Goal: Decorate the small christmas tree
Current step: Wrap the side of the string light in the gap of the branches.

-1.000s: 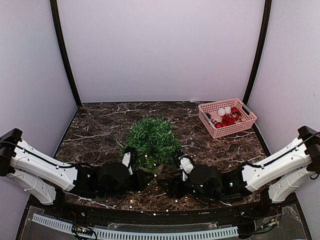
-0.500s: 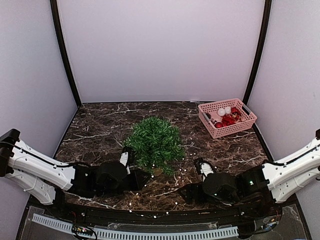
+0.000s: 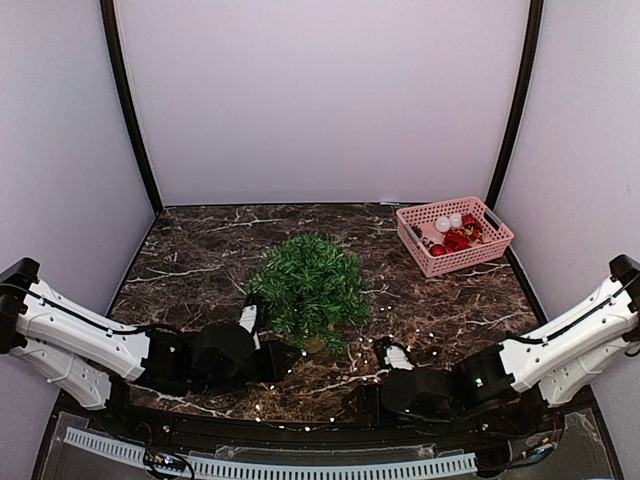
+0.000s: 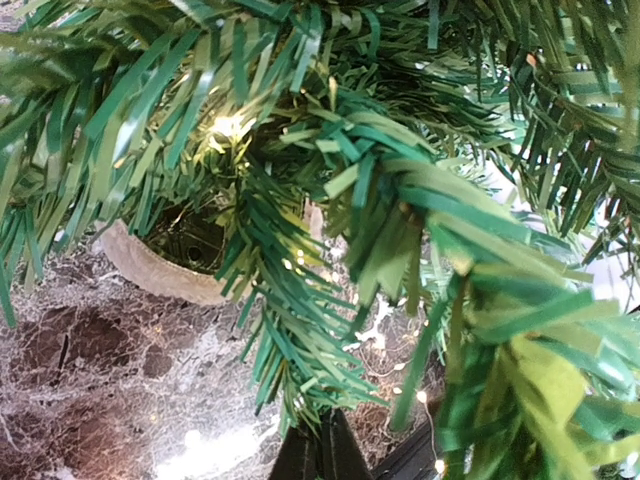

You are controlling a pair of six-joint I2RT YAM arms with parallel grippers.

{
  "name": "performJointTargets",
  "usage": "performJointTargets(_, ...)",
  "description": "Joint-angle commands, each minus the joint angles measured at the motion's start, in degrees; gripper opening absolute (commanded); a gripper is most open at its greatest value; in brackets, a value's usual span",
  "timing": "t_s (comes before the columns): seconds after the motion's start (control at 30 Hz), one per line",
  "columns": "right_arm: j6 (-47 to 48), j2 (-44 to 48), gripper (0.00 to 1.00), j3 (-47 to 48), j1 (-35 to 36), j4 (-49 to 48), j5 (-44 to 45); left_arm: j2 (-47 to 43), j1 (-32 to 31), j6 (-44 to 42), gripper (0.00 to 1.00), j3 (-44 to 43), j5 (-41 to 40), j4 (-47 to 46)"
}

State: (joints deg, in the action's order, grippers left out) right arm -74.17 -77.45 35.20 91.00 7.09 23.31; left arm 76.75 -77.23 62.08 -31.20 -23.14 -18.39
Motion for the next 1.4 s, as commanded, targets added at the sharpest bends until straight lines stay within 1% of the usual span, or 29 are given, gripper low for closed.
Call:
performJointTargets(0.0, 3.11, -3.64, 0.79, 3.39, -0.32, -6.32, -2.51, -1.88, 0.33, -1.28, 0.00, -0.09, 0.40, 1.28)
performJointTargets(0.07, 4.98, -5.37, 0.73, 4.40, -1.11, -6.82, -3.81, -1.87, 0.33, -1.46, 0.00, -0.17, 0.46, 1.44)
performJointTargets(0.13, 6.18, -6.85, 0.64, 4.96, -1.89, -8.18, -5.42, -2.08, 0.40, -1.56, 0.00, -0.24, 0.53, 1.81)
performJointTargets(0.17, 6.38, -7.52, 0.56, 5.21, -2.18, -8.28, -5.88, -2.10, 0.57, -1.60, 0.00, -0.25, 0.54, 1.97)
performJointTargets(0.2, 6.40, -7.88, 0.46, 5.37, -2.41, -7.94, -6.05, -2.45, 0.62, -1.61, 0.00, -0.22, 0.54, 2.38)
performJointTargets(0.27, 5.70, -7.80, 0.17, 5.40, -2.73, -6.00, -5.16, -3.24, 0.97, -1.91, 0.00, 0.07, 0.53, 3.10)
performJointTargets(0.3, 4.91, -7.08, 0.05, 5.22, -2.81, -3.31, -3.95, -3.65, 1.32, -2.39, 0.00, 0.26, 0.58, 3.36)
performJointTargets(0.33, 4.16, -5.96, 0.00, 4.88, -2.93, -1.20, -2.28, -4.55, 1.57, -2.66, 0.00, 0.68, 1.00, 3.89)
performJointTargets(0.5, 2.42, 3.15, 0.00, 1.74, -5.39, 8.61, 5.43, -8.00, 4.45, -7.25, 0.00, 2.75, 5.01, 5.32)
performJointTargets(0.6, 2.99, 9.50, 0.00, 1.16, -7.86, 14.06, 9.17, -10.10, 5.40, -9.56, 0.00, 3.32, 7.00, 8.19)
performJointTargets(0.77, 2.97, 17.51, 0.00, 4.07, -9.03, 25.84, 16.40, -12.76, 6.37, -11.70, 0.00, 3.46, 6.84, 12.97)
performJointTargets(0.87, 2.10, 21.68, 0.00, 6.61, -9.00, 32.99, 19.96, -13.60, 7.07, -12.42, 0.00, 3.72, 6.56, 14.04)
performJointTargets(0.97, 2.34, 25.72, 0.00, 8.72, -9.05, 37.96, 23.69, -14.22, 7.40, -13.07, 0.00, 3.97, 6.39, 14.49)
performJointTargets(1.13, 5.63, 29.84, 0.00, 11.93, -9.37, 40.66, 31.45, -14.63, 7.74, -14.88, 0.00, 4.27, 6.38, 14.70)
performJointTargets(1.27, 12.50, 29.67, 0.00, 14.92, -10.87, 37.93, 35.57, -15.06, 8.01, -16.41, 0.00, 4.43, 6.26, 15.24)
performJointTargets(1.37, 18.94, 29.01, 0.00, 16.54, -12.54, 33.52, 37.23, -15.36, 8.19, -18.16, 0.00, 4.41, 6.32, 15.50)
